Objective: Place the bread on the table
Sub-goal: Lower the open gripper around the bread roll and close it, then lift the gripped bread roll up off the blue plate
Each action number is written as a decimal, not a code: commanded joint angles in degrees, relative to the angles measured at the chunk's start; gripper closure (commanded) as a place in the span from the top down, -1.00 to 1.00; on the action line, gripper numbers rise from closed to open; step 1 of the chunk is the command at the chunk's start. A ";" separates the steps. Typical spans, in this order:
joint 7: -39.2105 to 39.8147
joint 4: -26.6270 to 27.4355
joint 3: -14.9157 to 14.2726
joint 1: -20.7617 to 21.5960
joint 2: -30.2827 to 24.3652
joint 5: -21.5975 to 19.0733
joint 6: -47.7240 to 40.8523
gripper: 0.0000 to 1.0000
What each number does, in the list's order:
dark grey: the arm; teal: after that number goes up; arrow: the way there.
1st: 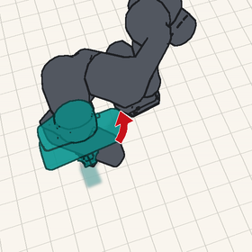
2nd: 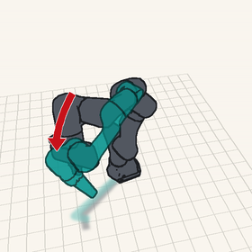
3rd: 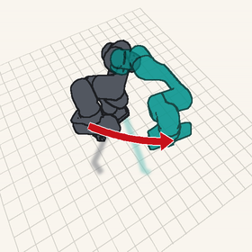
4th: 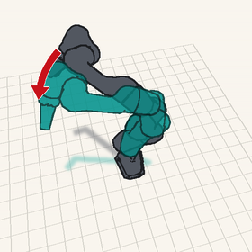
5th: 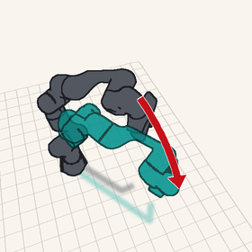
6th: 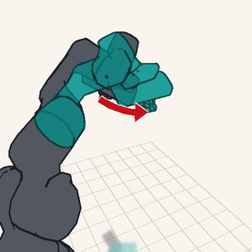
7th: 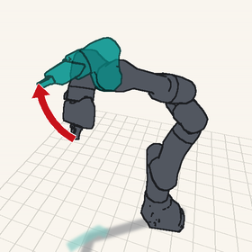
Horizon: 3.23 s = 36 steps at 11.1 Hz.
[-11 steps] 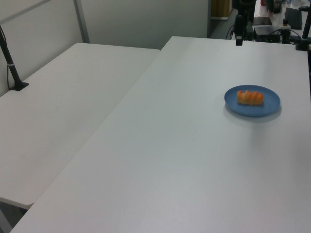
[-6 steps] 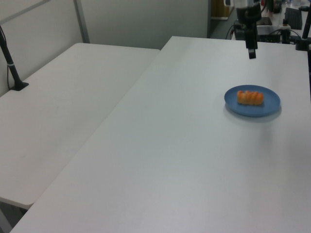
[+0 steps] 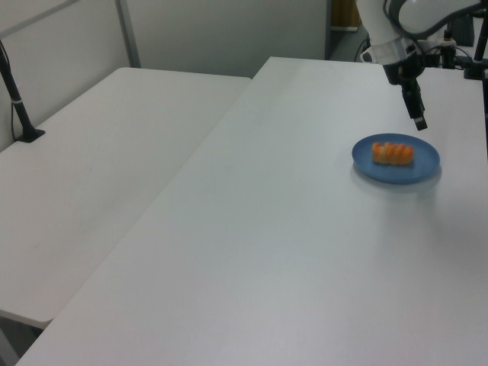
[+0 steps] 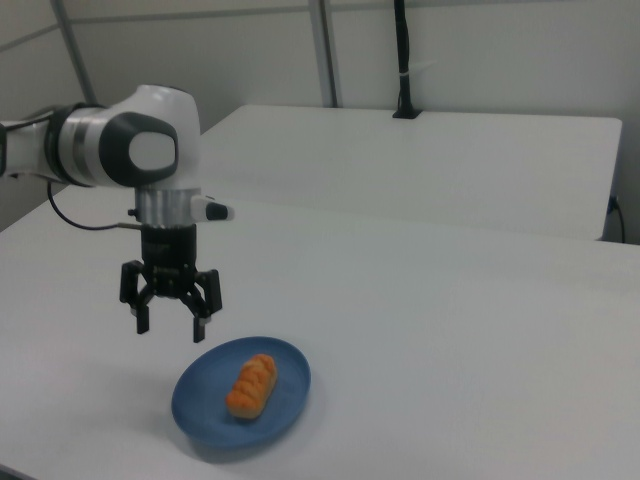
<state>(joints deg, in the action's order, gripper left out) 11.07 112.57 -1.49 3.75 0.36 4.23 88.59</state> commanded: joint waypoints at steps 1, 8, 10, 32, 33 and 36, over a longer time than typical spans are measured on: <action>3.61 5.81 -2.97 -0.33 -1.59 2.80 9.11 1.00; 6.42 12.05 -7.21 -0.41 1.39 2.54 31.01 1.00; 6.07 12.50 -7.21 -0.41 3.32 2.54 33.39 1.00; 6.77 13.29 -7.21 -0.85 4.12 2.19 34.45 -0.26; 6.78 13.20 -7.21 -0.85 4.12 2.10 34.45 -0.26; 6.78 13.11 -7.21 -1.20 3.95 2.10 34.45 -0.26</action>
<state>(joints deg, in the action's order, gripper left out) 16.57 125.74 -8.38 2.63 5.70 6.32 124.74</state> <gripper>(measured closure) 0.626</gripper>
